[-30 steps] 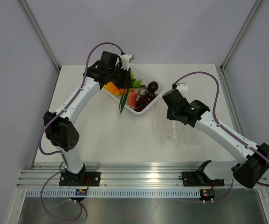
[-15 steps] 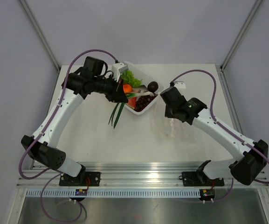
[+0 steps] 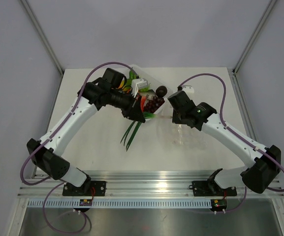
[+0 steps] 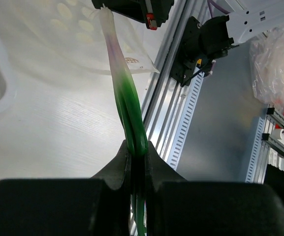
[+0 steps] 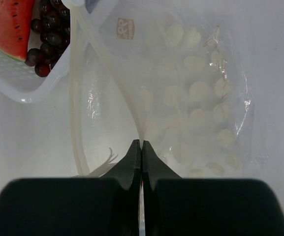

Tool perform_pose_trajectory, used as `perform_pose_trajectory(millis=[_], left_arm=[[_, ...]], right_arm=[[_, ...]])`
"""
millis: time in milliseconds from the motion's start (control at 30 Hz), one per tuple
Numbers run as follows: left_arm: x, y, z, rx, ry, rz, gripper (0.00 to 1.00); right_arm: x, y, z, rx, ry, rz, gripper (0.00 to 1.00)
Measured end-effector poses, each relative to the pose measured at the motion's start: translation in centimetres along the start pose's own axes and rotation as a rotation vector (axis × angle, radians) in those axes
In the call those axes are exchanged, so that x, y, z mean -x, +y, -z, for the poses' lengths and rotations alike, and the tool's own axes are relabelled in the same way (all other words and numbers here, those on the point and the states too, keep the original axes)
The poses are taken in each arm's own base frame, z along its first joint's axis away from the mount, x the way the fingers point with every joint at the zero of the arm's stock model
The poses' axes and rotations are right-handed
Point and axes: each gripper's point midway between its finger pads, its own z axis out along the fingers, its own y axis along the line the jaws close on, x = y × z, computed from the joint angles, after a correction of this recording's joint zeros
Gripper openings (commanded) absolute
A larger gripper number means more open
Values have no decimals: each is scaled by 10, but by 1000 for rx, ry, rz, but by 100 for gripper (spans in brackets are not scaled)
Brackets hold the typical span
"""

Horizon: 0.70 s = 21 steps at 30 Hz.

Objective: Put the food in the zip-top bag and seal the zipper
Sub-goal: Pick up the fake vegetable from the bin.

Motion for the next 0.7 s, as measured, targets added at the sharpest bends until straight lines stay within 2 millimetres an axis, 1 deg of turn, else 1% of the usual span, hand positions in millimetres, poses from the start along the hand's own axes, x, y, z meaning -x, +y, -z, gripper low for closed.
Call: perform_pose_trajectory(millis=[67, 200, 300, 400, 467, 600, 700], left_arm=[[-1, 1, -11, -24, 23, 17, 0], [0, 18, -34, -32, 62, 90, 0], [10, 29, -47, -33, 86, 139, 0], [22, 37, -59, -44, 89, 174, 0], [27, 40, -68, -54, 96, 217, 0], [33, 50, -87, -73, 117, 328, 0], [31, 58, -100, -78, 137, 417, 0]], right_arm=[[0, 1, 2, 10, 0, -4, 0], [2, 3, 7, 33, -4, -14, 0], [4, 3, 11, 43, -14, -26, 0], [4, 5, 14, 64, -17, -36, 0], [3, 7, 15, 74, -14, -41, 0], [1, 11, 14, 90, -10, -43, 0], [-3, 16, 16, 106, -3, -34, 0]])
